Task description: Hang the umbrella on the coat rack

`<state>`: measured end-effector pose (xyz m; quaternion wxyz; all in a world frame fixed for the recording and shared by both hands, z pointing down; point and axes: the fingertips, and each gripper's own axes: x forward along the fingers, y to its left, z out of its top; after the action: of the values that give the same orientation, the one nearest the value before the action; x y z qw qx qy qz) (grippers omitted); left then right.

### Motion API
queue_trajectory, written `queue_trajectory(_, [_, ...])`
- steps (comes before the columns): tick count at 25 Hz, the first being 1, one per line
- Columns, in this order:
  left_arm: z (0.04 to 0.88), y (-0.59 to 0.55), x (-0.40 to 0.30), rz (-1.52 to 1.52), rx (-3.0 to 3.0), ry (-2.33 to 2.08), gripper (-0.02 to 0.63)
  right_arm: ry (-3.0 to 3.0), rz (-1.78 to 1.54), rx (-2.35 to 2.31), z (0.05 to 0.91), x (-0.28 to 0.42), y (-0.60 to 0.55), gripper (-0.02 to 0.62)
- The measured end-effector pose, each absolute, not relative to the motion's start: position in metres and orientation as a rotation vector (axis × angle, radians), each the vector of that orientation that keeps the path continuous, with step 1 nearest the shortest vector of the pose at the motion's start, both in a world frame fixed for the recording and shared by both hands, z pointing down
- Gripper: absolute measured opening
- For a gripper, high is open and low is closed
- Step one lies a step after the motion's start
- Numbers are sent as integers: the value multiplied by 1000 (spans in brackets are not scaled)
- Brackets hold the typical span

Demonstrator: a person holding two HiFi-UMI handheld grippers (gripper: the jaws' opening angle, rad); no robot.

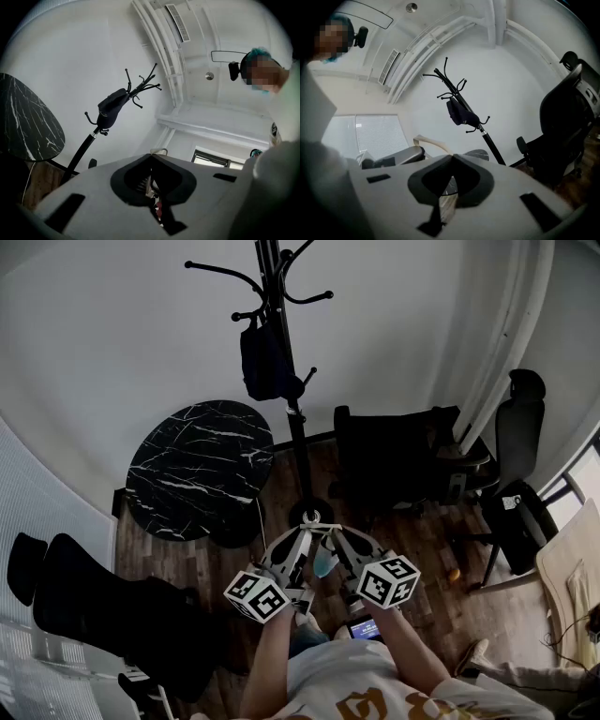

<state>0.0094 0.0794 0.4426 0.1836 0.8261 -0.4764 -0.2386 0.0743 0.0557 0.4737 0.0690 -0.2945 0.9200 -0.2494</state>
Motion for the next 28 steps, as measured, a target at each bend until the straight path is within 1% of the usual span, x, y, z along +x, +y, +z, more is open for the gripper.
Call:
queue_trajectory(20, [439, 74, 18, -634, 2329, -1337, 21, 2813, -724, -874, 472, 81, 55, 12])
queue_trajectory(28, [435, 57, 7, -647, 2309, -1353, 21, 2812, -710, -867, 468, 70, 37, 11])
